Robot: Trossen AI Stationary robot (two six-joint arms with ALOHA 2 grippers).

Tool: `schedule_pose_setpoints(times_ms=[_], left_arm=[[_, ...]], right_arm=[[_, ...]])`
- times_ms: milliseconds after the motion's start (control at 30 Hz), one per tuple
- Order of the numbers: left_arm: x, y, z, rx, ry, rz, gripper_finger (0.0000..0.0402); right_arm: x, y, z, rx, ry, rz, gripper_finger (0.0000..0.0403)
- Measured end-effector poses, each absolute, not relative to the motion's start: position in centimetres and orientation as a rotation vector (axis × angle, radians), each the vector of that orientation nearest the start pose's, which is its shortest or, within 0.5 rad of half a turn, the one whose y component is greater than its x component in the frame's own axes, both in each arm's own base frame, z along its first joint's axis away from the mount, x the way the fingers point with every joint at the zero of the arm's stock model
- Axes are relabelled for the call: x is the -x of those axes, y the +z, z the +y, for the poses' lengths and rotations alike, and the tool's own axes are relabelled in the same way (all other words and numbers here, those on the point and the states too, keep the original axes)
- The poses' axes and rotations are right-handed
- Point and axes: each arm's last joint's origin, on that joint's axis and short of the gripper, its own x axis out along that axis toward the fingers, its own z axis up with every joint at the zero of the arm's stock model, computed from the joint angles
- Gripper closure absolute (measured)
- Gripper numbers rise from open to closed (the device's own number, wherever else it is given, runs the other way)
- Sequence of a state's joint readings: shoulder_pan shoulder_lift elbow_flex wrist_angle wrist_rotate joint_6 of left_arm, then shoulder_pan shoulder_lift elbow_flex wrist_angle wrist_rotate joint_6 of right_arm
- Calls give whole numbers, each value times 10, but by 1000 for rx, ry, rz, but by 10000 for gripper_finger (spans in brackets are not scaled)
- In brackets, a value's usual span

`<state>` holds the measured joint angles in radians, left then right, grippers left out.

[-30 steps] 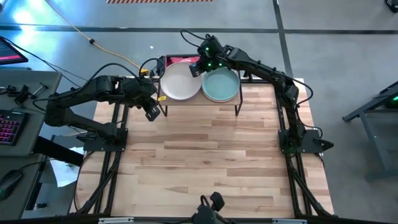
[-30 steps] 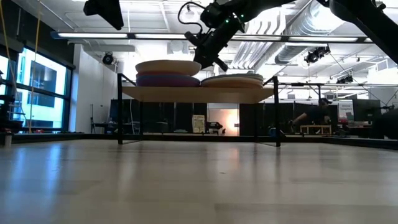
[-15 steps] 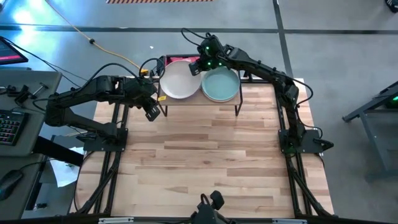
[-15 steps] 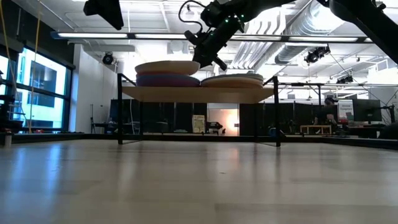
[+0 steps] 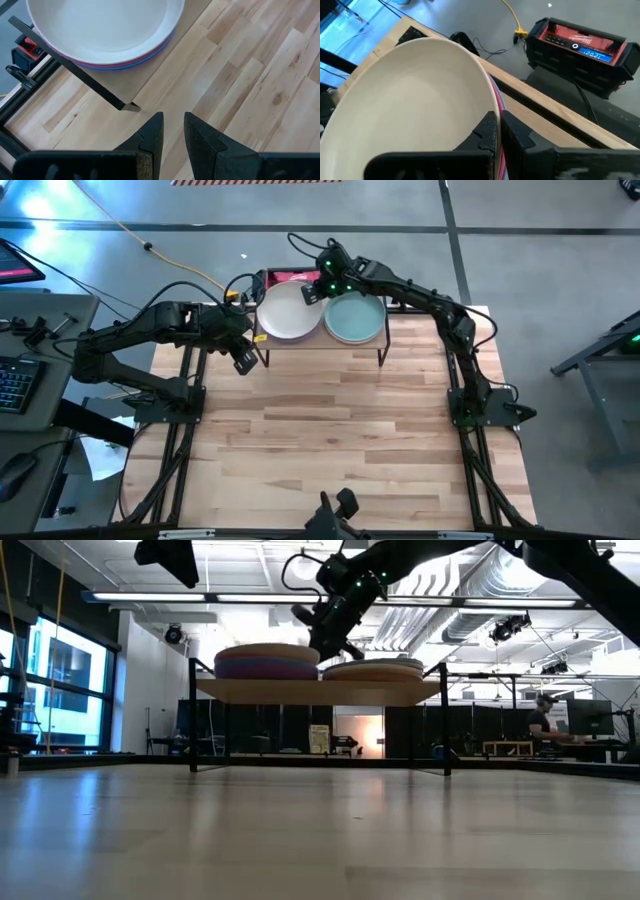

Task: Place and stack plates onto a shelf
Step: Stack the light grey plate on top of the pink stacked plates on the shelf

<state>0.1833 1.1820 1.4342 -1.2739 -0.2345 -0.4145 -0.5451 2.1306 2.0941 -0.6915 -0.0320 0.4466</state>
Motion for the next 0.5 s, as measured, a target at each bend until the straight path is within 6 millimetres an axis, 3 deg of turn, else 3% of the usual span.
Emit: schedule_pose_setpoints(times_ms=[500], left_arm=[[-188,385,42,337,583,936,335]], right_arm=[[-412,312,-245,-601,-569,623,402]])
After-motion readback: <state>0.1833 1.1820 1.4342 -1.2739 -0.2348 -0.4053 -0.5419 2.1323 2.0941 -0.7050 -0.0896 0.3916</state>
